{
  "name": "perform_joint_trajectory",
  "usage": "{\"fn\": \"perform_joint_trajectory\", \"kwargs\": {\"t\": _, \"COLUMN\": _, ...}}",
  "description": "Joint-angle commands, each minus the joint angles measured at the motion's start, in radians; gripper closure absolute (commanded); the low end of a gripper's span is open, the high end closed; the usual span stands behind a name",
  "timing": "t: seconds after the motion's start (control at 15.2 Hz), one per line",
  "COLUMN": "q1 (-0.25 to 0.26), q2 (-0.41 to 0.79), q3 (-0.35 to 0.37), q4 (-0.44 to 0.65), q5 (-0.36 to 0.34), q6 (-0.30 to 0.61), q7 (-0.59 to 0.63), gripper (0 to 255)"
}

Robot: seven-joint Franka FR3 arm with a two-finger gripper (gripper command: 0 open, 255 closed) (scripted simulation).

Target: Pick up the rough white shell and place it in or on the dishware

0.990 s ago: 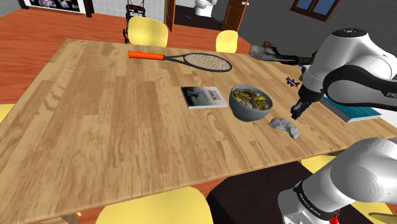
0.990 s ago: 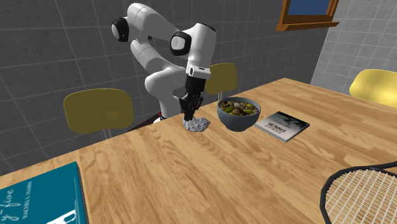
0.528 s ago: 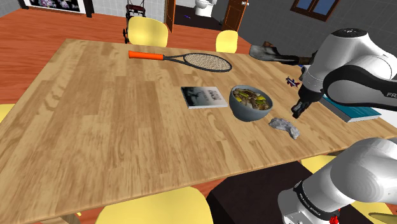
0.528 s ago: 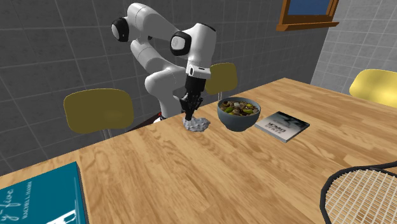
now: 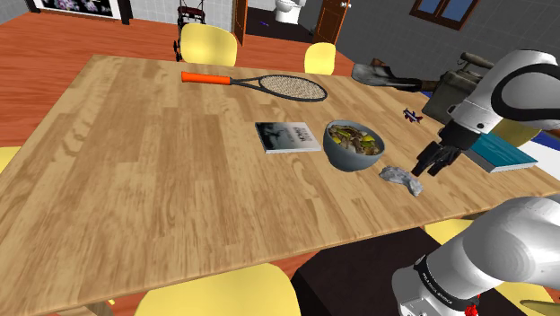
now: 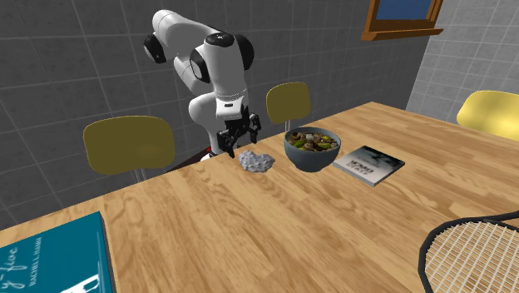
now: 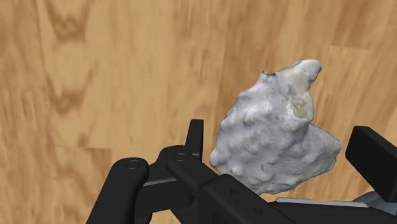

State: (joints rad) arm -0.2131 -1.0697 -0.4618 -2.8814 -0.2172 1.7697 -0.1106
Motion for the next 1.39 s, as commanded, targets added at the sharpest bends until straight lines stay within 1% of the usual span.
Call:
{"fn": "perform_joint_trajectory", "kwargs": {"t": 0.0, "q1": -0.006, "q2": -0.002, "q3": -0.013, "q4": -0.027, "q5": 0.0, "q6": 0.023, "q7": -0.001, "gripper": 0}}
{"fn": "perform_joint_trajectory", "kwargs": {"t": 0.2, "q1": -0.012, "q2": 0.006, "q3": -0.025, "q4": -0.073, "q5": -0.014, "q6": 0.074, "q7": -0.001, "gripper": 0}}
{"fn": "perform_joint_trajectory", "kwargs": {"t": 0.73, "q1": -0.012, "q2": 0.006, "q3": -0.025, "q4": -0.073, "q5": -0.013, "q6": 0.073, "q7": -0.001, "gripper": 0}}
{"fn": "perform_joint_trajectory", "kwargs": {"t": 0.79, "q1": -0.012, "q2": 0.006, "q3": -0.025, "q4": -0.073, "q5": -0.013, "q6": 0.073, "q7": -0.001, "gripper": 255}}
{"fn": "perform_joint_trajectory", "kwargs": {"t": 1.32, "q1": -0.012, "q2": 0.006, "q3": -0.025, "q4": -0.073, "q5": -0.013, "q6": 0.074, "q7": -0.001, "gripper": 255}}
